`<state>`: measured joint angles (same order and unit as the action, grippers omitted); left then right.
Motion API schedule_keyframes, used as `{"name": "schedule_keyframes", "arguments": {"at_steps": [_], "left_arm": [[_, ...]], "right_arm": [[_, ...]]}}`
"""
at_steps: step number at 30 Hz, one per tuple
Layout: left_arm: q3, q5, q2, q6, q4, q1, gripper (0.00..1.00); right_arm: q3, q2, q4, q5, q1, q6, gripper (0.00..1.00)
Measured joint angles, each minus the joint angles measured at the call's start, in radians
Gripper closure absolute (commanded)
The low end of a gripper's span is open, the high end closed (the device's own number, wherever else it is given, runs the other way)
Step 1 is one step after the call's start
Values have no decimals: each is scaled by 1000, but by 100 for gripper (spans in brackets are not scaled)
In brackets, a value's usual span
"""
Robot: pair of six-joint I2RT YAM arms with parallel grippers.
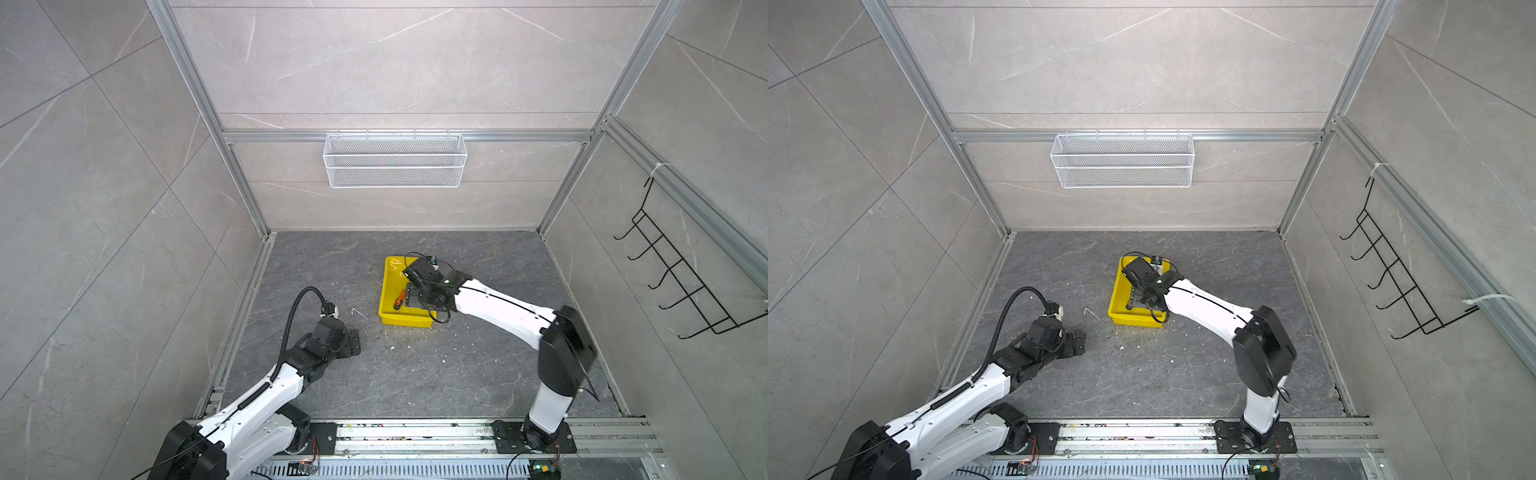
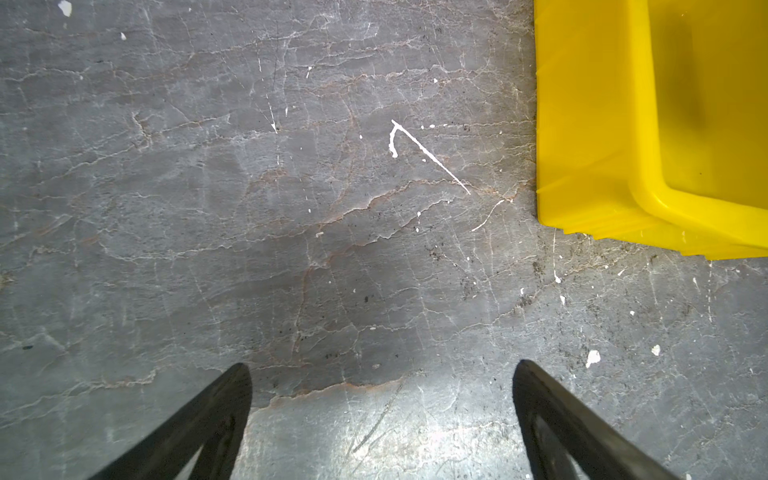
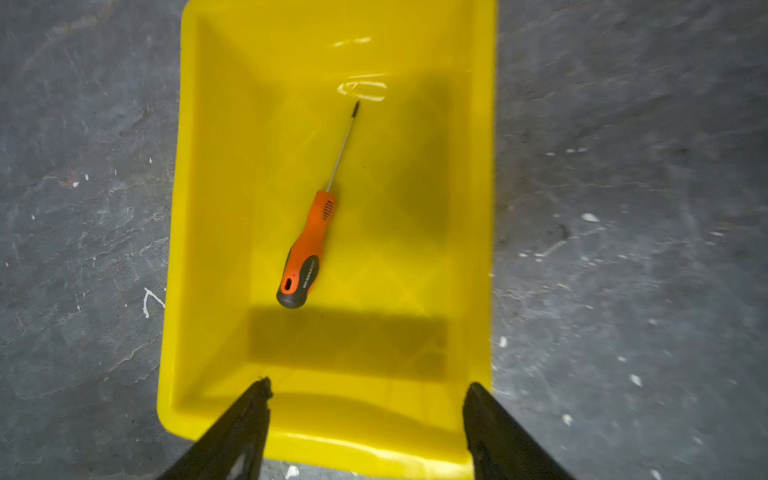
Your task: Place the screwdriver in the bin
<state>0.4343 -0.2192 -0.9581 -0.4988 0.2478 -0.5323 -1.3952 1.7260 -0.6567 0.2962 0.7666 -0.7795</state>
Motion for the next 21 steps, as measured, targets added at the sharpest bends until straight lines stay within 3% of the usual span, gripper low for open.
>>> {"name": "schedule_keyframes", "arguments": {"at_steps": [6, 12, 21], "left_arm": [[10, -1, -22, -2, 2, 0, 0], [22, -21, -42, -10, 15, 0, 0], [22, -39, -41, -19, 15, 0, 0]], "right_arm": [[232, -301, 3, 96, 0, -11, 1], [438, -456, -7, 130, 23, -21, 1], [261, -418, -100, 459, 256, 47, 1]]}}
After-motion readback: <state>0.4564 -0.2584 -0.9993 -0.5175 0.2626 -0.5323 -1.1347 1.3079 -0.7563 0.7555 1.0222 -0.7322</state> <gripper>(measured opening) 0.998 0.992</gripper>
